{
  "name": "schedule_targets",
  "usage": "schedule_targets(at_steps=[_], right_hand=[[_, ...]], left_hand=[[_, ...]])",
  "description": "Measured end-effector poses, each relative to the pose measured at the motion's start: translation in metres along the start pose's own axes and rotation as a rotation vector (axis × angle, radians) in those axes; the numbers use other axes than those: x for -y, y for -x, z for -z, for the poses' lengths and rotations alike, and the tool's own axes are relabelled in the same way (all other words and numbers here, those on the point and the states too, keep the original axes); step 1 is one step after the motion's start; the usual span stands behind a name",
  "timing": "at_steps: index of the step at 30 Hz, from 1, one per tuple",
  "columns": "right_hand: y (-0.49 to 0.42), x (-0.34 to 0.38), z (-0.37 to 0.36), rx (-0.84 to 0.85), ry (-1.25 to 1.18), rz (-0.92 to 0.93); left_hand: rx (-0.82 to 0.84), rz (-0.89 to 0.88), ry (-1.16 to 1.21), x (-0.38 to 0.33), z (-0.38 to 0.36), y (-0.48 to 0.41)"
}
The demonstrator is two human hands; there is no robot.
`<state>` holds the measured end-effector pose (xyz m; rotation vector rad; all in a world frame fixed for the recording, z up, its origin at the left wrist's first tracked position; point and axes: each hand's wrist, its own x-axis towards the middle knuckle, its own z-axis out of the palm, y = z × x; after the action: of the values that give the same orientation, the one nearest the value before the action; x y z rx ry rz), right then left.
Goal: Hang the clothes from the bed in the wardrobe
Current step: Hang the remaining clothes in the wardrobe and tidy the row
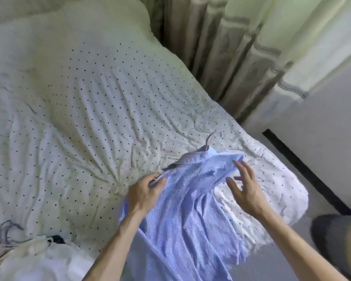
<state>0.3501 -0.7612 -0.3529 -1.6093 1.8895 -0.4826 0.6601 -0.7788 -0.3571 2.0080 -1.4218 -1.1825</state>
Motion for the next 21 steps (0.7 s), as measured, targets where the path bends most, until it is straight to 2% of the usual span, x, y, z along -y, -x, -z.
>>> schedule_targets(at_steps=[5, 8, 10, 14, 18, 21], right_hand=[[0.085, -0.031, 0.106, -0.272, 0.037, -0.04], [0.155, -0.064, 0.161, -0.54, 0.134, -0.158], [0.207, -0.088, 0.19, -0.651, 0.18, -0.288], [0.325, -0.14, 0.219, -0.808, 0.301, -0.455], [0.449, -0.166, 0.223, -1.098, 0.238, -0.612], [0.523, -0.173, 0.22, -1.21, 0.12, -0.722]], left_hand=[[0.243, -0.284, 0.005, -0.092, -0.031, 0.054], [0.362, -0.456, -0.029, -0.152, -0.065, 0.088], [0.431, -0.586, -0.08, -0.19, -0.096, 0.113], [0.652, -0.831, -0.202, -0.258, -0.163, 0.192], [0.975, -1.061, -0.391, -0.309, -0.233, 0.29], [1.171, -1.192, -0.421, -0.321, -0.275, 0.358]])
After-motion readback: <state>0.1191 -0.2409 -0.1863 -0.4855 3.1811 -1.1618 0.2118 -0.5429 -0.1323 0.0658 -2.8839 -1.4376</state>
